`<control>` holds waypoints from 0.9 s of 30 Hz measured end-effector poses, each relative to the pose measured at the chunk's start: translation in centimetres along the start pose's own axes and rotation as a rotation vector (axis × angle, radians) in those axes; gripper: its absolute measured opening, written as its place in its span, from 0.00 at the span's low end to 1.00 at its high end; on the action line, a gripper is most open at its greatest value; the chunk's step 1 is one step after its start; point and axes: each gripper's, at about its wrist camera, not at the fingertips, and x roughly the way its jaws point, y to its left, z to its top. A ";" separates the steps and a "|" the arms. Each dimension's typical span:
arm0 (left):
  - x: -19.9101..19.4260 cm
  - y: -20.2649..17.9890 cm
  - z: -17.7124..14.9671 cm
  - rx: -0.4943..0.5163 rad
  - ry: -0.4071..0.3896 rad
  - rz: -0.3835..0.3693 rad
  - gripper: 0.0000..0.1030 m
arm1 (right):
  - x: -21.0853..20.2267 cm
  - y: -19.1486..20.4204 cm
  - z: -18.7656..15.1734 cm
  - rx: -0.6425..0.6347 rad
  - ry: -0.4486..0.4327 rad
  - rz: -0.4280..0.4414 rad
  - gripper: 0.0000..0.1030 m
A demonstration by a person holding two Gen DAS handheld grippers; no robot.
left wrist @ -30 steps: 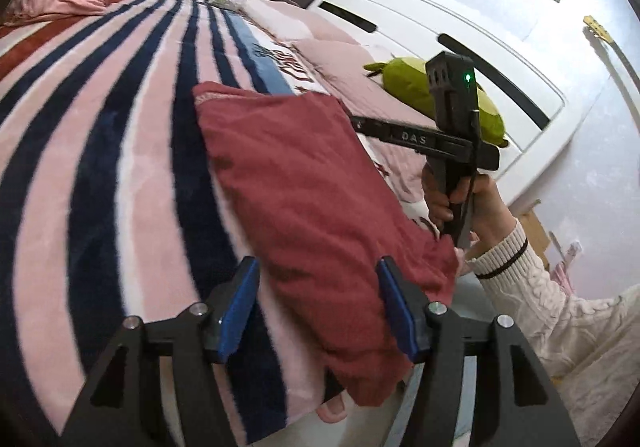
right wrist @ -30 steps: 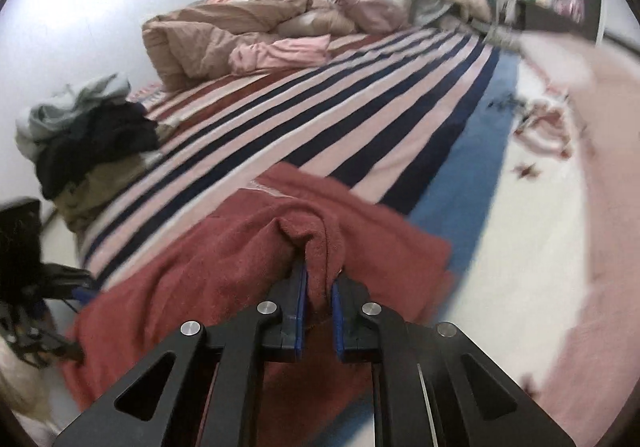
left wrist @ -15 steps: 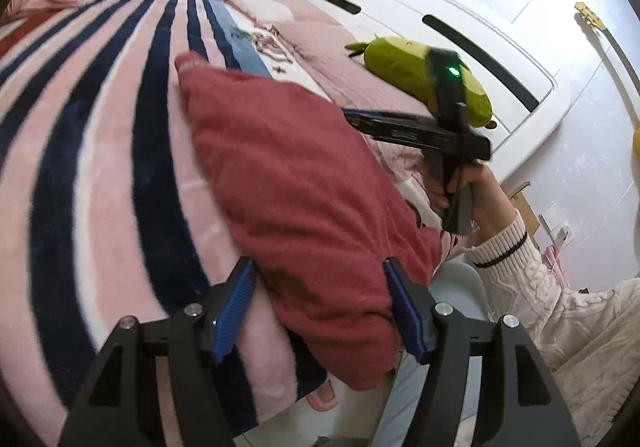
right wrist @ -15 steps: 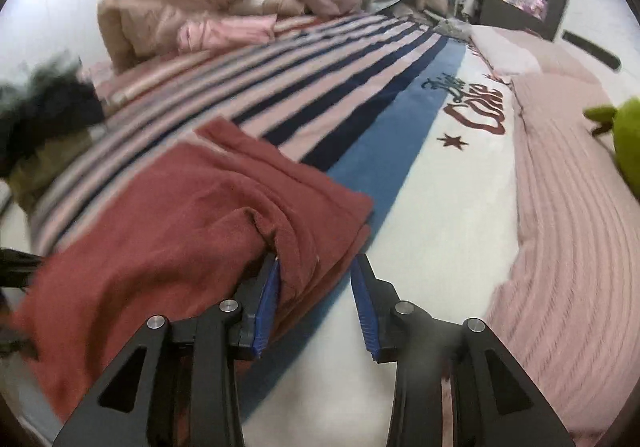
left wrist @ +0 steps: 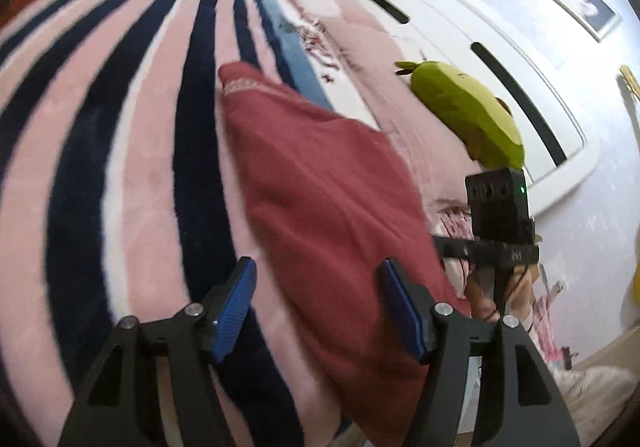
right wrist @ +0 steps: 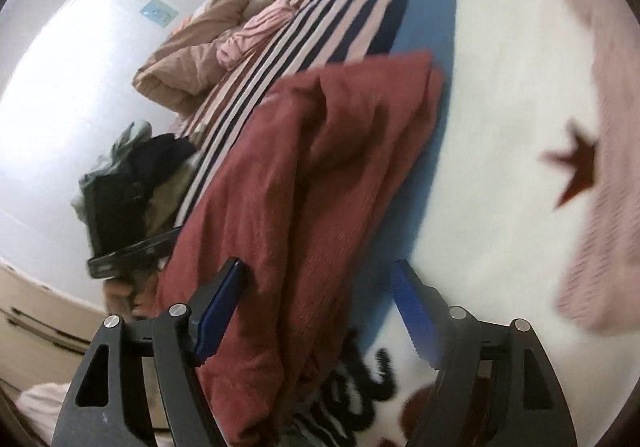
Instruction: Fold small clothes
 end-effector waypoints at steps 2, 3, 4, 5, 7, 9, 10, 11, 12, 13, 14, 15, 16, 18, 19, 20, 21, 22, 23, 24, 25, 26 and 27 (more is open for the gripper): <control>1.1 0.6 0.4 -0.040 0.005 -0.019 0.47 | 0.4 -0.1 -0.2 0.014 -0.008 0.013 0.49; 1.5 0.7 0.4 -0.050 0.009 -0.019 0.34 | 0.7 -0.3 0.0 0.037 -0.005 0.029 0.34; 1.8 0.7 0.6 -0.058 0.012 -0.009 0.28 | 1.2 -0.4 0.1 0.061 0.003 0.060 0.28; 2.0 0.5 0.8 -0.062 0.011 0.003 0.19 | 1.5 -0.5 0.2 0.070 0.013 0.078 0.19; 1.9 0.0 1.0 -0.050 0.001 0.027 0.13 | 2.1 0.0 0.4 0.062 0.009 0.071 0.15; 1.2 -0.9 1.1 -0.021 -0.017 0.054 0.10 | 1.9 1.1 0.6 0.050 -0.015 0.067 0.12; 0.5 -1.5 1.2 0.002 -0.033 0.066 0.09 | 1.4 1.7 0.7 0.038 -0.032 0.072 0.12; -0.2 -2.1 1.4 0.024 -0.047 0.072 0.09 | 0.9 2.2 0.8 0.025 -0.045 0.076 0.11; -1.0 -2.7 1.5 0.045 -0.063 0.076 0.09 | 0.5 3.0 1.0 0.008 -0.062 0.078 0.11; -1.8 -3.4 1.7 0.068 -0.081 0.082 0.09 | 0.1 4.0 1.2 -0.008 -0.078 0.083 0.11; -2.9 -4.0 2.0 0.095 -0.099 0.093 0.09 | -0.3 5.0 1.4 -0.027 -0.096 0.090 0.11; -3.9 -4.7 2.2 0.116 -0.115 0.105 0.08 | -0.6 5.8 1.6 -0.041 -0.111 0.094 0.11; -5.0 -5.3 2.6 0.137 -0.132 0.115 0.08 | -0.9 6.8 2.0 -0.055 -0.129 0.099 0.11; -7.6 -6.8 3.5 0.181 -0.173 0.141 0.08 | -1.5 9.4 2.7 -0.094 -0.171 0.118 0.11; -9.4 -7.8 4.0 0.210 -0.203 0.160 0.08 | -1.7 10.9 3.2 -0.118 -0.192 0.129 0.11; -10.6 -8.5 4.4 0.227 -0.221 0.173 0.08 | -1.9 12.2 3.6 -0.138 -0.205 0.139 0.11; -12.1 -9.3 4.8 0.248 -0.242 0.190 0.08 | -2.1 13.7 4.0 -0.161 -0.220 0.150 0.11; -13.7 -10.1 5.1 0.272 -0.265 0.210 0.08 | -2.3 15.3 4.4 -0.187 -0.236 0.161 0.11; -15.5 -10.9 5.4 0.294 -0.289 0.232 0.08 | -2.6 17.5 5.0 -0.224 -0.255 0.172 0.11; -17.1 -11.6 5.6 0.308 -0.308 0.250 0.08 | -2.6 19.0 5.3 -0.247 -0.268 0.179 0.11; -18.8 -12.2 5.9 0.322 -0.328 0.269 0.08 | -2.6 20.7 5.7 -0.270 -0.283 0.190 0.11; -20.8 -12.8 6.1 0.336 -0.353 0.292 0.08 | -2.9 22.4 6.1 -0.295 -0.298 0.202 0.11; -22.5 -13.3 6.3 0.346 -0.373 0.313 0.08 | -3.0 24.4 6.6 -0.325 -0.314 0.215 0.11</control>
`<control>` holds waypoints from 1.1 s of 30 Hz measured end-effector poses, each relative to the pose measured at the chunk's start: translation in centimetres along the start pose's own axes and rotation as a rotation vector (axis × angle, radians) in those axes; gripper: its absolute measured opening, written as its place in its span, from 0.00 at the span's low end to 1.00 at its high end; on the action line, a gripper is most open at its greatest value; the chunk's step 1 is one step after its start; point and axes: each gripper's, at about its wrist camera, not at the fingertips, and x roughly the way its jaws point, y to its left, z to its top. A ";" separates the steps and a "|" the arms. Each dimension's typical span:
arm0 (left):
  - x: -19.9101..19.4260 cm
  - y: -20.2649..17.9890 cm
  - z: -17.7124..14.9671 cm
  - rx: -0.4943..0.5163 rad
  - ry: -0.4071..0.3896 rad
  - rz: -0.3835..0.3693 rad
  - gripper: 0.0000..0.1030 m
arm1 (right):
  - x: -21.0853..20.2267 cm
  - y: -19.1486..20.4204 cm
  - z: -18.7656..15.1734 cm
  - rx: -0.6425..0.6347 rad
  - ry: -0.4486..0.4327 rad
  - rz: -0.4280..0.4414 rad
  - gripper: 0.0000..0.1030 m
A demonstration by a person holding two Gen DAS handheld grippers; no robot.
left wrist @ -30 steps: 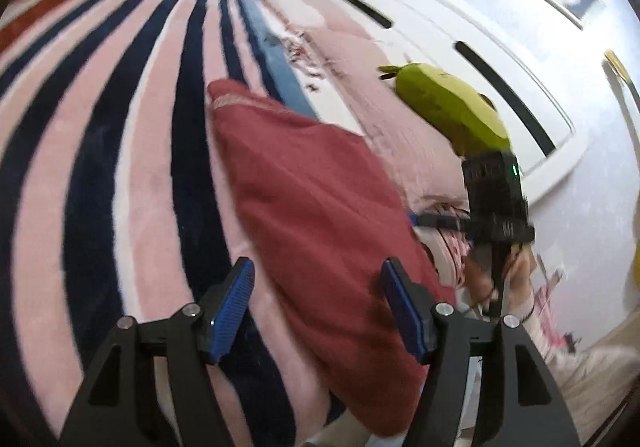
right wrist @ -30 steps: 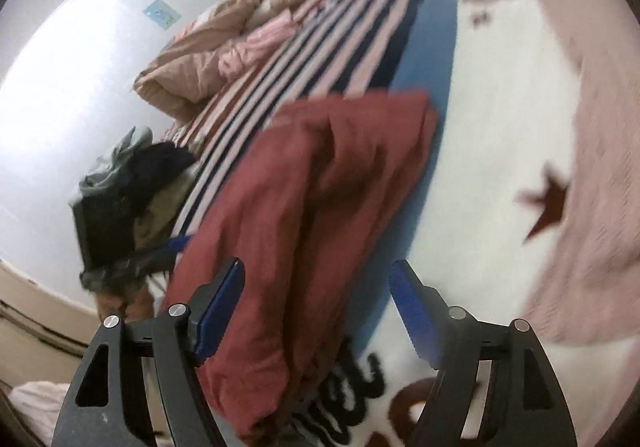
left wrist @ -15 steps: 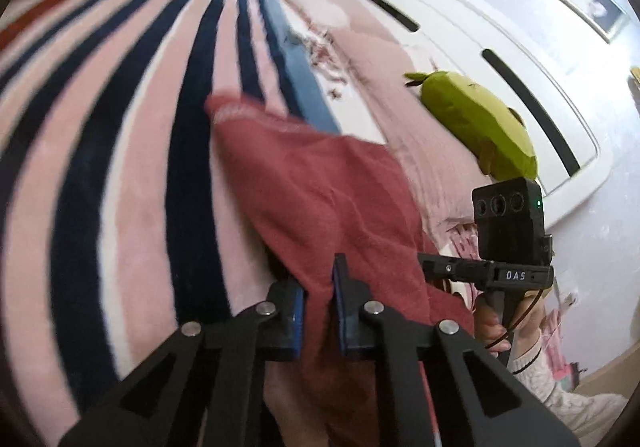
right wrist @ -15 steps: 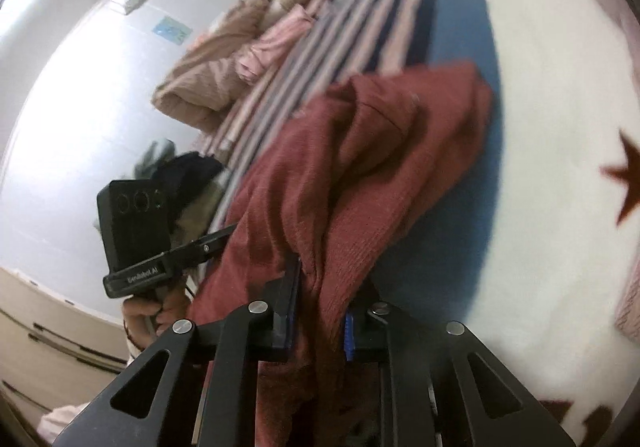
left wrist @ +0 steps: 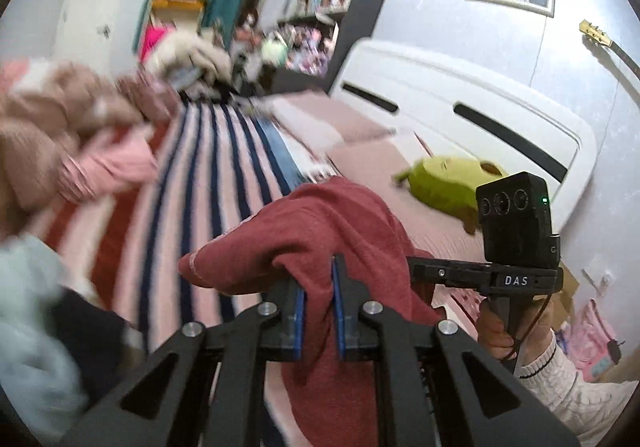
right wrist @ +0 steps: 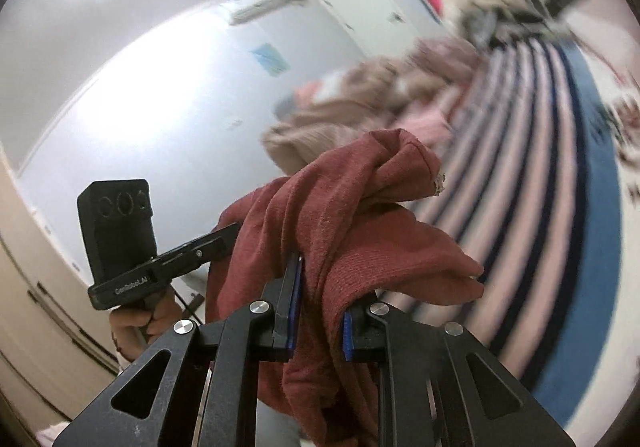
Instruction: Fold small clothes
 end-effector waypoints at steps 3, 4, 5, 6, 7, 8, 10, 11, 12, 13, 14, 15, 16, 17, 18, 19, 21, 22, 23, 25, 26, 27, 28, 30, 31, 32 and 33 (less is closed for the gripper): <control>-5.0 1.3 2.2 0.029 -0.041 0.076 0.08 | 2.0 4.5 2.5 -0.064 -0.025 0.048 0.11; -6.5 1.8 2.9 0.033 -0.049 0.104 0.08 | 2.9 5.8 3.2 -0.081 -0.027 0.062 0.11; -8.2 2.6 3.5 0.031 -0.057 0.131 0.08 | 4.0 7.2 3.9 -0.098 -0.028 0.076 0.11; -9.6 3.2 4.0 0.027 -0.063 0.154 0.08 | 5.2 8.7 4.6 -0.115 -0.027 0.091 0.11; -10.9 3.9 4.4 0.024 -0.068 0.179 0.08 | 6.3 9.8 5.0 -0.127 -0.023 0.102 0.11; -12.4 4.9 4.7 0.009 -0.076 0.200 0.08 | 7.9 11.3 5.5 -0.140 -0.014 0.119 0.11; -14.8 6.9 5.1 -0.032 -0.079 0.239 0.08 | 10.2 13.1 6.0 -0.150 -0.001 0.144 0.11; -15.7 7.9 5.3 -0.044 -0.075 0.262 0.08 | 11.1 13.6 6.1 -0.151 0.006 0.155 0.11; -16.1 8.6 5.4 -0.052 -0.072 0.279 0.08 | 12.5 14.3 6.2 -0.146 0.017 0.169 0.11; -16.9 9.6 5.4 -0.064 -0.067 0.297 0.08 | 13.7 14.7 6.2 -0.139 0.029 0.182 0.11; -17.7 11.0 5.4 -0.079 -0.064 0.314 0.08 | 14.9 15.2 6.1 -0.129 0.043 0.197 0.11; -18.0 11.8 5.4 -0.091 -0.061 0.329 0.08 | 16.4 15.6 6.2 -0.121 0.059 0.210 0.10; -18.3 12.9 5.3 -0.104 -0.053 0.359 0.08 | 17.8 16.0 6.1 -0.117 0.074 0.217 0.10; -18.4 14.2 5.0 -0.116 -0.037 0.392 0.08 | 18.8 16.1 6.0 -0.118 0.086 0.219 0.10; -18.3 15.4 4.7 -0.131 -0.025 0.407 0.08 | 20.3 16.3 5.8 -0.116 0.104 0.215 0.10; -18.3 17.2 4.3 -0.157 -0.007 0.422 0.09 | 21.6 16.4 5.7 -0.115 0.120 0.207 0.10; -17.5 19.5 3.3 -0.193 0.021 0.444 0.09 | 24.8 16.2 5.4 -0.106 0.158 0.179 0.10; -17.1 21.1 2.8 -0.212 0.039 0.457 0.09 | 26.3 15.9 5.2 -0.099 0.174 0.163 0.10; -16.6 22.6 2.1 -0.228 0.055 0.460 0.09 | 27.2 15.4 5.1 -0.094 0.186 0.151 0.10; -15.8 25.4 0.8 -0.264 0.072 0.456 0.10 | 28.9 14.6 4.7 -0.086 0.208 0.128 0.10; -15.3 26.0 0.2 -0.279 0.077 0.452 0.11 | 29.7 14.1 4.6 -0.082 0.220 0.118 0.10; -14.9 26.9 -0.2 -0.297 0.082 0.445 0.12 | 29.7 13.5 4.5 -0.080 0.231 0.111 0.10; -14.4 28.1 -0.9 -0.319 0.088 0.433 0.12 | 30.3 12.9 4.3 -0.077 0.245 0.099 0.10; -13.7 29.0 -1.8 -0.333 0.099 0.420 0.13 | 31.3 12.0 3.8 -0.073 0.272 0.080 0.11; -13.1 29.6 -2.2 -0.340 0.106 0.414 0.13 | 31.3 11.6 3.4 -0.070 0.281 0.076 0.11; -12.8 29.8 -2.4 -0.343 0.108 0.408 0.13 | 31.8 11.2 3.3 -0.068 0.289 0.074 0.13; -12.5 30.1 -2.7 -0.348 0.108 0.401 0.13 | 32.1 10.9 3.1 -0.075 0.296 0.075 0.14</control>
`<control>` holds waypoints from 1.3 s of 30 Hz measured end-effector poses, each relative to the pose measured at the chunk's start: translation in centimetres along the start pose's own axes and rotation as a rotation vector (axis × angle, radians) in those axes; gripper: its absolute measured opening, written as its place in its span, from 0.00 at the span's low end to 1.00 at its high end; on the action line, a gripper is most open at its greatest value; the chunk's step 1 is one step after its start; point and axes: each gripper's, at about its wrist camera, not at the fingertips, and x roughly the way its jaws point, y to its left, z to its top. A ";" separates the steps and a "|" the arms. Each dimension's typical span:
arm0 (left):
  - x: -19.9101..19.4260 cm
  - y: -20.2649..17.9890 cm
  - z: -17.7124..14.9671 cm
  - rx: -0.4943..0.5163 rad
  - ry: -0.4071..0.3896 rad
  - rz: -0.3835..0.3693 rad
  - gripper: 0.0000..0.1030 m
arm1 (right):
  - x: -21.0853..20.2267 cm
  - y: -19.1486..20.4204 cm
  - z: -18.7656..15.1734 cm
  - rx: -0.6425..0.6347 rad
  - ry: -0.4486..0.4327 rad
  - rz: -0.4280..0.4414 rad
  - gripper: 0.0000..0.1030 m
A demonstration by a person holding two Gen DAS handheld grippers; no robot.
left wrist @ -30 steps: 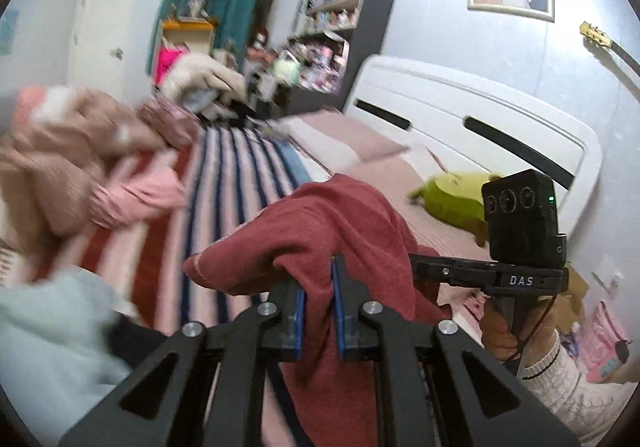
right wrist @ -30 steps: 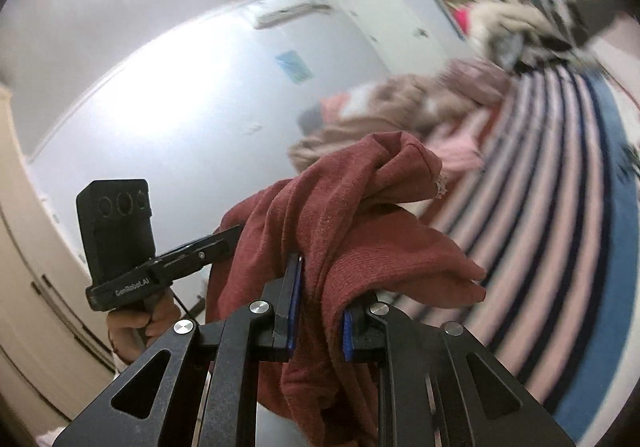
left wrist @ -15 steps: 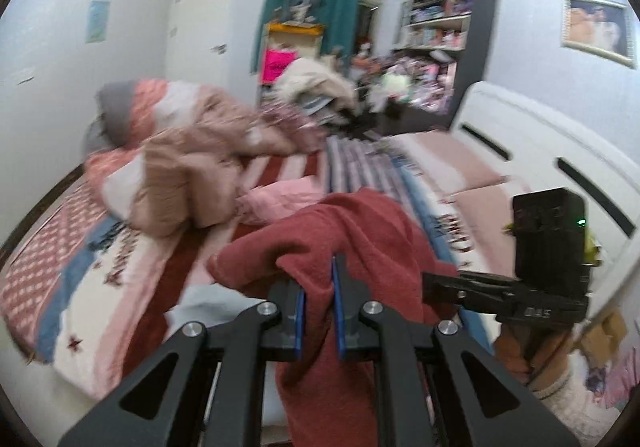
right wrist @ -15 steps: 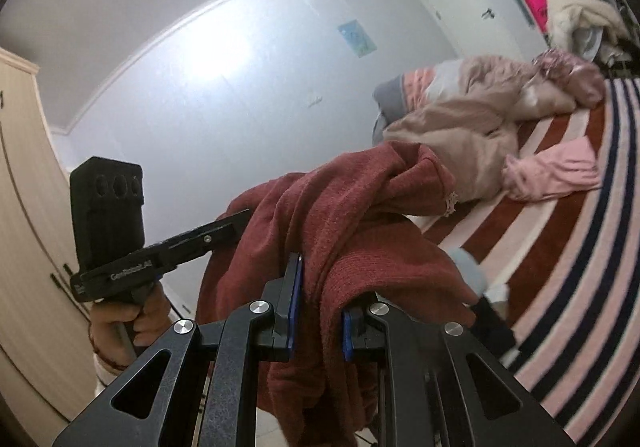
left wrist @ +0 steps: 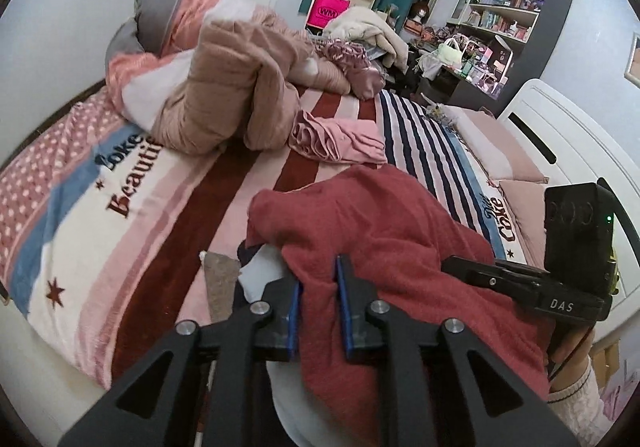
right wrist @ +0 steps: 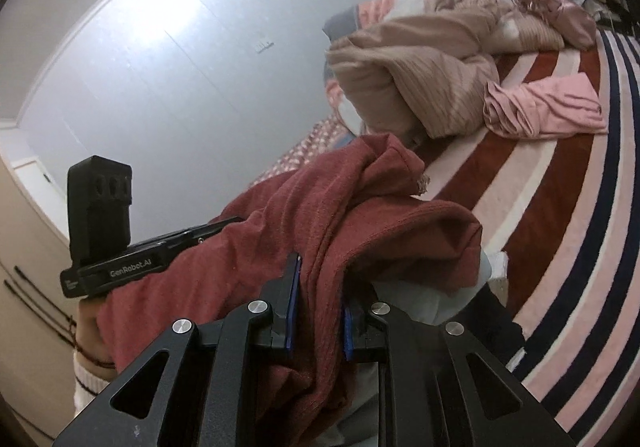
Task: Fold small clothes
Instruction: 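Carry the red top with both grippers and drop it onto the clothes pile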
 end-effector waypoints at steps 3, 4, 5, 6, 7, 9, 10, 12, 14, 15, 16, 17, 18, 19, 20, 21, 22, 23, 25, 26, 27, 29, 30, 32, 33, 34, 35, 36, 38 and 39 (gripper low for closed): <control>0.0 0.1 0.0 0.001 -0.010 -0.014 0.13 | 0.4 -0.1 0.4 -0.032 -0.009 0.007 0.14; -0.2 0.2 0.0 0.003 -0.017 -0.021 0.13 | 0.2 0.1 0.5 -0.044 -0.016 0.016 0.14; -0.5 0.3 0.1 0.007 -0.024 -0.026 0.13 | -0.1 0.6 0.7 -0.064 -0.028 0.024 0.14; -0.9 0.3 0.1 0.013 -0.034 -0.031 0.13 | -0.4 1.1 0.8 -0.094 -0.042 0.030 0.14; -1.2 0.4 0.0 0.018 -0.048 -0.034 0.14 | -0.4 1.4 0.9 -0.119 -0.047 0.032 0.14; -1.2 0.7 0.0 0.014 -0.039 -0.031 0.20 | -0.1 1.7 0.7 -0.136 -0.031 0.022 0.15; -1.0 0.9 -0.2 0.010 -0.031 -0.018 0.22 | 0.3 1.5 0.5 -0.116 -0.008 0.016 0.16; -0.9 1.1 -0.5 -0.004 -0.027 -0.003 0.32 | 0.9 0.9 0.3 -0.079 0.029 0.022 0.23; -1.1 1.1 -0.7 -0.016 -0.037 -0.010 0.36 | 1.0 0.5 0.1 -0.068 0.035 0.021 0.29; -1.5 1.1 -0.7 -0.018 -0.047 -0.015 0.38 | 0.9 0.3 0.1 -0.065 0.033 0.017 0.34; -1.8 1.0 -0.8 -0.015 -0.052 -0.014 0.39 | 0.5 0.3 0.2 -0.061 0.029 0.017 0.38; -2.2 0.8 -0.8 -0.008 -0.062 -0.010 0.42 | 0.3 0.3 0.3 -0.060 0.023 0.020 0.46; -2.6 0.6 -0.9 -0.001 -0.070 -0.006 0.44 | -0.1 0.4 0.5 -0.063 0.014 0.016 0.51; -3.2 0.4 -0.9 0.004 -0.082 -0.005 0.44 | -0.5 0.5 0.6 -0.070 0.009 0.005 0.51; -3.7 0.2 -0.9 0.003 -0.090 -0.005 0.45 | -0.8 0.7 0.8 -0.079 0.008 -0.008 0.51; -4.1 0.0 -0.9 0.003 -0.095 -0.004 0.46 | -1.2 0.9 0.9 -0.088 0.010 -0.017 0.51; -4.6 -0.2 -0.8 0.008 -0.103 0.003 0.47 | -1.6 1.0 0.9 -0.094 0.008 -0.023 0.51; -4.9 -0.3 -0.8 0.013 -0.108 0.009 0.47 | -2.2 1.1 0.9 -0.096 0.001 -0.025 0.51; -5.6 -0.7 -0.9 0.023 -0.115 0.020 0.48 | -2.9 1.1 0.8 -0.099 -0.009 -0.029 0.52; -5.9 -1.0 -1.0 0.025 -0.121 0.024 0.48 | -3.3 1.1 0.7 -0.100 -0.012 -0.032 0.52; -6.3 -1.4 -1.1 0.029 -0.126 0.031 0.48 | -3.8 1.1 0.6 -0.101 -0.017 -0.036 0.52; -7.2 -2.5 -1.8 0.052 -0.158 0.102 0.48 | -4.7 1.0 0.2 -0.102 -0.020 -0.039 0.52; -7.7 -3.6 -2.4 0.071 -0.179 0.131 0.48 | -5.5 1.0 -0.3 -0.102 -0.028 -0.041 0.52; -8.5 -5.2 -3.4 0.084 -0.209 0.150 0.48 | -6.9 0.9 -1.3 -0.111 -0.040 -0.052 0.52; -9.0 -6.4 -4.1 0.097 -0.231 0.158 0.50 | -8.0 0.9 -2.1 -0.121 -0.048 -0.067 0.54; -9.3 -7.3 -4.7 0.111 -0.246 0.163 0.52 | -9.0 0.9 -2.9 -0.133 -0.053 -0.089 0.56; -9.6 -8.7 -5.5 0.133 -0.269 0.175 0.55 | -9.8 1.0 -3.6 -0.143 -0.054 -0.112 0.59; -9.8 -10.1 -6.5 0.153 -0.293 0.190 0.57 | -11.1 1.0 -4.7 -0.159 -0.058 -0.145 0.61; -9.9 -12.7 -8.2 0.179 -0.329 0.190 0.58 | -13.9 1.1 -7.1 -0.194 -0.078 -0.202 0.64; -9.9 -14.2 -9.4 0.187 -0.351 0.191 0.61 | -15.0 1.0 -8.1 -0.208 -0.083 -0.218 0.66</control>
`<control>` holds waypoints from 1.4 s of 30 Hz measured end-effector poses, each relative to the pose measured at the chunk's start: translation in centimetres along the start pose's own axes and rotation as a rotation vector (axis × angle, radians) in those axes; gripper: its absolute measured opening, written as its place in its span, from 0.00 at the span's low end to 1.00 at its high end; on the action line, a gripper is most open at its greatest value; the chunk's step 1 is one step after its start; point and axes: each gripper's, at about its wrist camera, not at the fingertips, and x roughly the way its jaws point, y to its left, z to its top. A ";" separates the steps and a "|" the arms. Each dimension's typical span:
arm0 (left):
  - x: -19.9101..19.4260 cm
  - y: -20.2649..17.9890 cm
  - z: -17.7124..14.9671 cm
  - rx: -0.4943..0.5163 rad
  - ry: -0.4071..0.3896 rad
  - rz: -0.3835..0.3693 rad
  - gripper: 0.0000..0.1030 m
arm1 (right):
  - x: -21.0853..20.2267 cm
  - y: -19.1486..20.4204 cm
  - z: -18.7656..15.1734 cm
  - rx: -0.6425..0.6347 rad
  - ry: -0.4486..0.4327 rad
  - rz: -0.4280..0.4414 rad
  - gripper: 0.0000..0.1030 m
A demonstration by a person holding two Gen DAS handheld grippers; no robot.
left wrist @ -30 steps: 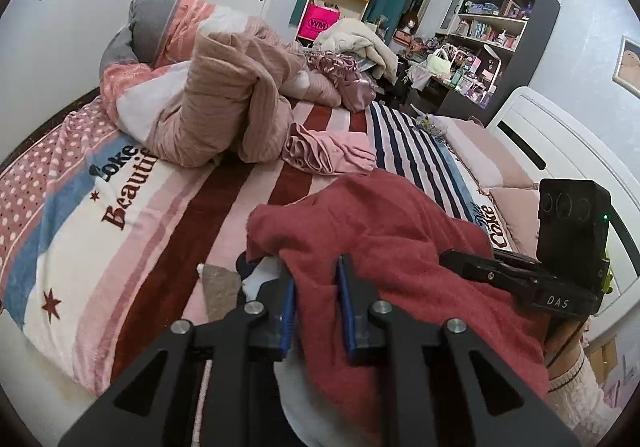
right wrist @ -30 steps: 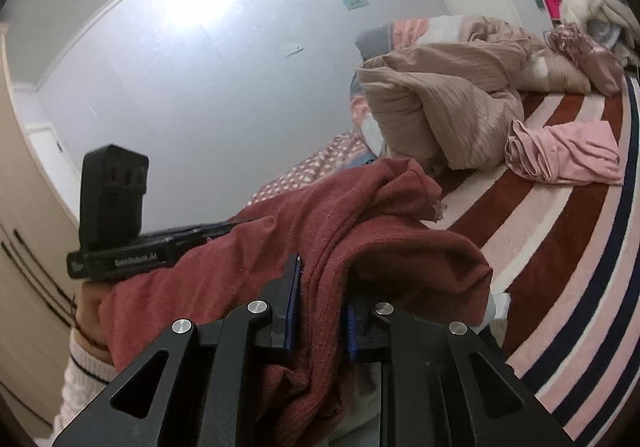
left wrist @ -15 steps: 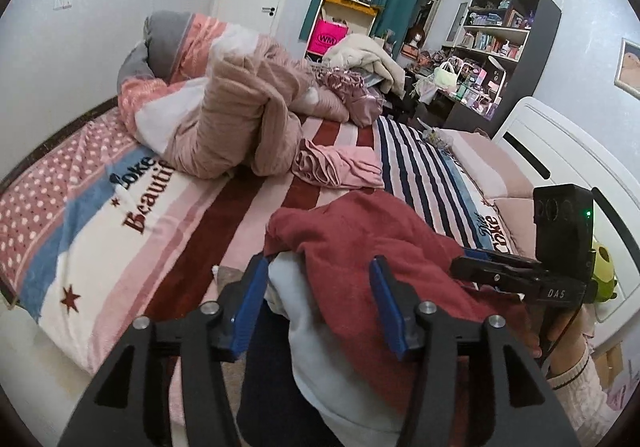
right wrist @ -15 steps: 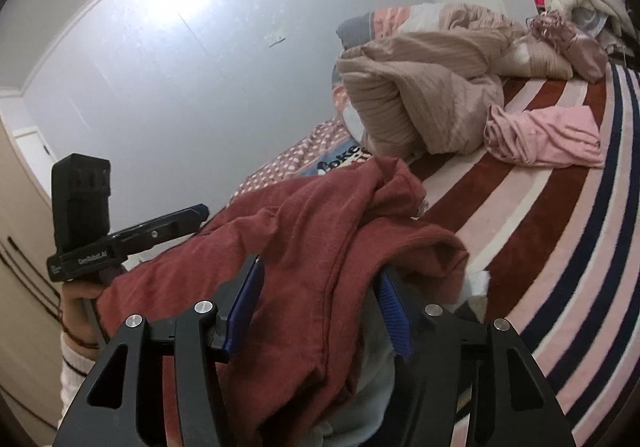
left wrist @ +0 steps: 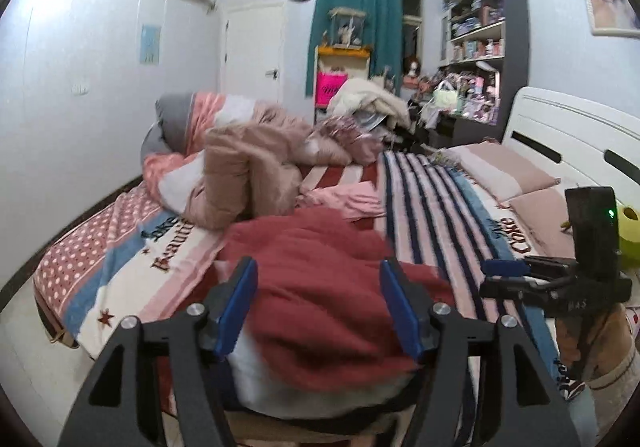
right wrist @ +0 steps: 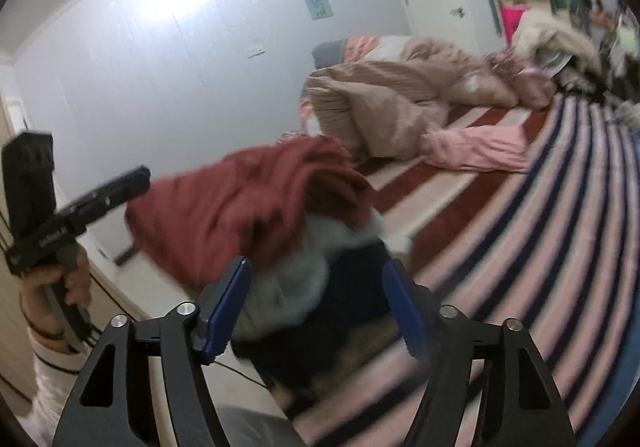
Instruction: Fold small clothes
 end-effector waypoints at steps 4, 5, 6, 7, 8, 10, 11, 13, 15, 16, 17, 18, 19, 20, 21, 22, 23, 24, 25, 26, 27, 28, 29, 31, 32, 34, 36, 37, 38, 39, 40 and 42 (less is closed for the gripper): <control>-2.2 -6.2 -2.8 0.040 -0.106 0.000 0.63 | -6.3 -1.0 -5.3 -0.045 -0.035 -0.109 0.68; -3.0 -8.1 -3.7 0.051 -0.149 0.003 0.69 | -7.5 -1.2 -6.4 -0.048 -0.045 -0.133 0.69; -3.5 -9.6 -4.5 0.059 -0.178 0.005 0.74 | -9.3 -1.6 -7.8 -0.048 -0.060 -0.166 0.71; -3.9 -11.2 -5.3 0.063 -0.200 0.004 0.75 | -11.0 -1.9 -9.3 -0.046 -0.074 -0.200 0.72; -4.2 -12.8 -6.1 0.061 -0.220 -0.005 0.75 | -12.3 -2.2 -10.3 -0.044 -0.082 -0.228 0.74; -4.5 -15.8 -7.6 0.049 -0.249 -0.056 0.81 | -15.3 -2.5 -12.7 -0.054 -0.100 -0.303 0.77; -4.4 -16.8 -8.1 0.042 -0.256 -0.081 0.84 | -16.4 -2.6 -13.5 -0.056 -0.110 -0.339 0.79; -4.3 -19.2 -9.1 0.030 -0.268 -0.116 0.89 | -18.8 -2.7 -15.3 -0.052 -0.136 -0.422 0.83; -4.2 -21.5 -9.7 0.031 -0.286 -0.134 0.92 | -20.8 -2.8 -16.5 -0.050 -0.171 -0.470 0.92; -4.2 -22.5 -9.9 0.033 -0.289 -0.139 0.92 | -21.7 -2.7 -17.0 -0.053 -0.192 -0.494 0.95; -4.1 -23.6 -10.1 0.035 -0.288 -0.140 0.92 | -22.4 -2.6 -17.4 -0.058 -0.212 -0.513 0.99; -4.0 -24.2 -10.1 0.036 -0.285 -0.140 0.92 | -23.2 -2.4 -17.8 -0.069 -0.240 -0.537 1.00; -3.8 -24.8 -10.2 0.036 -0.281 -0.141 0.92 | -23.9 -2.3 -18.0 -0.077 -0.257 -0.556 1.00; -3.7 -25.4 -10.3 0.038 -0.280 -0.144 0.92 | -24.3 -2.2 -18.2 -0.084 -0.268 -0.577 1.00; -3.6 -25.9 -10.5 0.041 -0.276 -0.146 0.92 | -24.8 -2.2 -18.3 -0.085 -0.280 -0.597 1.00; -3.4 -26.2 -10.5 0.044 -0.270 -0.145 0.92 | -25.2 -2.3 -18.4 -0.082 -0.294 -0.608 1.00; -3.3 -26.5 -10.5 0.046 -0.267 -0.140 0.92 | -25.5 -2.2 -18.5 -0.078 -0.306 -0.608 1.00; -3.0 -26.6 -10.5 0.048 -0.264 -0.137 0.92 | -25.9 -2.3 -18.6 -0.069 -0.321 -0.603 1.00; -2.9 -26.8 -10.6 0.051 -0.259 -0.131 0.92 | -26.1 -2.4 -18.6 -0.060 -0.330 -0.600 1.00; -3.2 -27.2 -10.9 0.053 -0.258 -0.127 0.92 | -26.2 -2.3 -18.5 -0.052 -0.337 -0.599 1.00; -3.1 -27.2 -10.9 0.053 -0.258 -0.123 0.92 | -26.3 -2.4 -18.6 -0.044 -0.345 -0.598 1.00; -3.0 -27.3 -10.9 0.052 -0.257 -0.121 0.93 | -26.4 -2.5 -18.6 -0.038 -0.350 -0.596 1.00; -2.9 -27.0 -10.8 0.051 -0.255 -0.122 0.94 | -26.5 -2.6 -18.8 -0.032 -0.356 -0.596 1.00; -2.9 -26.9 -10.9 0.051 -0.255 -0.117 0.95 | -26.7 -2.7 -19.0 -0.019 -0.364 -0.602 1.00; -2.9 -26.8 -10.9 0.053 -0.256 -0.113 0.95 | -26.8 -2.9 -19.2 -0.012 -0.368 -0.602 1.00; -2.8 -26.8 -11.0 0.057 -0.257 -0.108 0.95 | -27.3 -3.2 -19.5 0.011 -0.385 -0.596 1.00; -2.9 -26.6 -10.9 0.059 -0.259 -0.102 0.96 | -27.5 -3.4 -19.6 0.025 -0.392 -0.587 1.00; -2.9 -26.5 -10.9 0.059 -0.261 -0.098 0.96 | -27.6 -3.3 -19.6 0.030 -0.396 -0.586 1.00; -2.9 -26.4 -10.9 0.059 -0.264 -0.094 0.96 | -27.5 -3.1 -19.6 0.032 -0.398 -0.587 1.00; -2.9 -26.3 -11.0 0.059 -0.267 -0.090 0.96 | -27.5 -3.1 -19.7 0.032 -0.399 -0.588 1.00; -3.0 -26.3 -11.0 0.060 -0.270 -0.085 0.96 | -27.6 -3.1 -19.7 0.031 -0.399 -0.589 1.00; -3.1 -26.2 -11.1 0.060 -0.274 -0.080 0.96 | -27.7 -3.0 -19.9 0.033 -0.401 -0.597 1.00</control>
